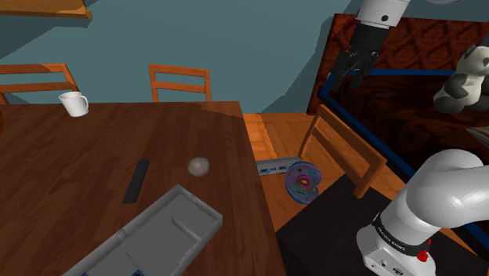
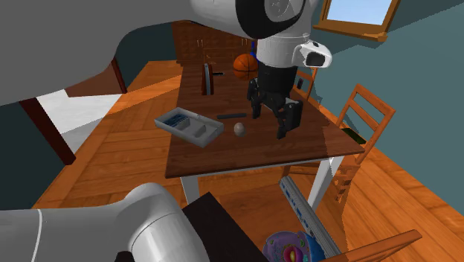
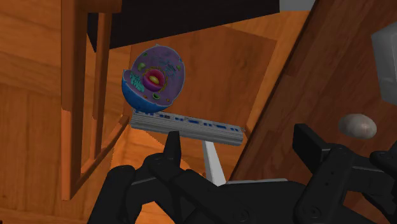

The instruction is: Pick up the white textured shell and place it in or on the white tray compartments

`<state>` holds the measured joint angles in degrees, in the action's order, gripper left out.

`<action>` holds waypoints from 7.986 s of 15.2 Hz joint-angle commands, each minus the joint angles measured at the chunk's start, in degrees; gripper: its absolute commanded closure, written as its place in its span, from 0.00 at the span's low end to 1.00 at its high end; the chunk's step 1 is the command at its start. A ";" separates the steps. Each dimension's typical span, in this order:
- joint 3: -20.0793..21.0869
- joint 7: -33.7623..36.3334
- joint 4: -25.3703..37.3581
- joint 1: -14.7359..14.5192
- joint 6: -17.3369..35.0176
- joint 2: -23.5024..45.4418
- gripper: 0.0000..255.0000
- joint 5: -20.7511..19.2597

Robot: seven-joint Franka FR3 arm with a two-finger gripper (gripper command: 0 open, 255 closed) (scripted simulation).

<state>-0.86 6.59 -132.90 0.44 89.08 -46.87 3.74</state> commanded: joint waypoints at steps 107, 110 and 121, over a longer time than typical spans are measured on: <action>18.04 0.33 15.93 -21.36 45.42 60.72 0.00 -7.50; 17.03 10.64 -5.28 -22.92 69.10 49.18 0.00 -22.04; 13.04 40.03 -7.19 -22.36 80.58 54.29 0.00 -58.49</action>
<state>11.94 45.51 -139.92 -21.27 169.44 6.12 -53.51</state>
